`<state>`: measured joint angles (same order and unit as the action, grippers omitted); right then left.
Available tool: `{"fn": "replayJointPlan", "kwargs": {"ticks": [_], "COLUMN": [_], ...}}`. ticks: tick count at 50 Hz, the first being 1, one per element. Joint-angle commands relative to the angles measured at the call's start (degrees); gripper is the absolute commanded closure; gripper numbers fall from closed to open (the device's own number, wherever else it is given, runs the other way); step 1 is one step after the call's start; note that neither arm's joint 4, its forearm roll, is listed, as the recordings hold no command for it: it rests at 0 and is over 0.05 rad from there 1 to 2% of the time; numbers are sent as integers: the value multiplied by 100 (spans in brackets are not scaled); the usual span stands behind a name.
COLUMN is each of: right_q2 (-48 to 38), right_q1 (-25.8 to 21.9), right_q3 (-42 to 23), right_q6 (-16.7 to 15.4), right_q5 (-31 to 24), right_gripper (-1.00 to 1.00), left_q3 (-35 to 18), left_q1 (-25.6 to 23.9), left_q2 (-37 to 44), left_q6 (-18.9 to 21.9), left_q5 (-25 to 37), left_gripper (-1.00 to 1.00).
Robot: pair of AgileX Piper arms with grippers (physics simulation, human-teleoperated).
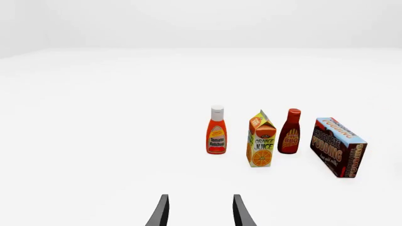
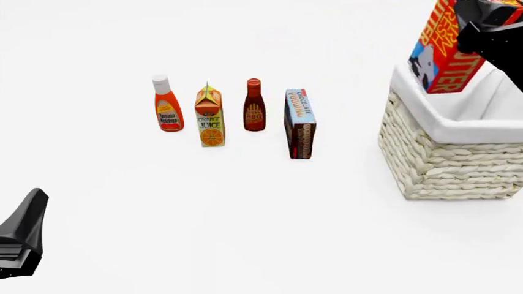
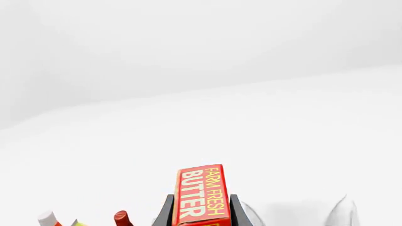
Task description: Pick the butter and place it in the basket.
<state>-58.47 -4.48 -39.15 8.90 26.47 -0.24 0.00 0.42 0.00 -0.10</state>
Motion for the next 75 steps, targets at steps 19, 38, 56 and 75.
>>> {"fn": "replayJointPlan", "kwargs": {"ticks": [19, 38, 56, 75], "right_q2": [-111, -267, -335, -380], "right_q1": [300, 540, 733, 825], "right_q3": [-2, 103, 156, 166], "right_q6": [248, 327, 412, 454], "right_q5": [287, 509, 619, 674], "right_gripper": [100, 100, 100, 100], "left_q3": [0, 0, 0, 0], "left_q1": [0, 0, 0, 0], "left_q2": [0, 0, 0, 0], "left_q6": [0, 0, 0, 0], "left_q5": [0, 0, 0, 0], "left_gripper": [-100, -100, -100, -100]}}
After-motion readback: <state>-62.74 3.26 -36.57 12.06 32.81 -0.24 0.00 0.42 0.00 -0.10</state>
